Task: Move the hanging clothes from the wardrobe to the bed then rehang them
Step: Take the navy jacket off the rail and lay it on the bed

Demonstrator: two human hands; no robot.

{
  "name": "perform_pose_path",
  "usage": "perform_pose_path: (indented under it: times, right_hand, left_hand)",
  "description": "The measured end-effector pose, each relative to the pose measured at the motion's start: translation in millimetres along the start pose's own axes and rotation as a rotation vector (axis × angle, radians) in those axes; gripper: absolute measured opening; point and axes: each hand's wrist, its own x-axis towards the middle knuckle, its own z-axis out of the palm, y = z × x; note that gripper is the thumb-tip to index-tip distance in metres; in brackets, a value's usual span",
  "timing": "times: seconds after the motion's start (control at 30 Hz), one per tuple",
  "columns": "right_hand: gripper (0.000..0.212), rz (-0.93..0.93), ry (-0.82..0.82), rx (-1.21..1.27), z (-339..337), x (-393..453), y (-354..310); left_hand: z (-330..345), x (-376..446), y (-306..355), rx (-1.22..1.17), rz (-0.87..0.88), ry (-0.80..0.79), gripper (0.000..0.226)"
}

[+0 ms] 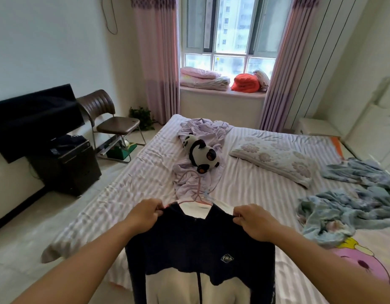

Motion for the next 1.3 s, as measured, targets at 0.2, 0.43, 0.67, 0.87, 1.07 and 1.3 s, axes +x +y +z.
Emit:
perform_pose_path:
  times: [0.2, 0.43, 0.67, 0.87, 1.07, 1.3]
  right_hand:
    - [0.016, 0.116, -0.021, 0.063, 3.3, 110.2, 36.5]
    - [0.014, 0.228, -0.008, 0.098, 19.6, 215.7, 70.2]
    - [0.017, 0.273, -0.028, 0.085, 44.7, 310.4, 117.4]
    - [0.018, 0.339, -0.005, 0.065, 91.2, 384.9, 159.8]
    - [0.02, 0.369, 0.002, 0.095, 150.8, 455.6, 200.4]
    - [0.017, 0.391, -0.072, 0.152, 225.3, 516.3, 239.4]
  left_hand:
    - [21.9, 118.6, -16.3, -0.04, -0.007, -0.053, 0.016]
    - [57.1, 234.0, -30.2, -0.066, -0.071, -0.073, 0.012]
    - [107.5, 327.9, -38.2, 0.062, -0.084, 0.036, 0.014]
    - [165.7, 398.6, -47.8, 0.005, -0.194, -0.001, 0.021]
    - [234.3, 457.3, -66.3, -0.122, -0.315, -0.036, 0.031]
    - [311.8, 508.5, -110.2, -0.139, -0.385, -0.09, 0.026]
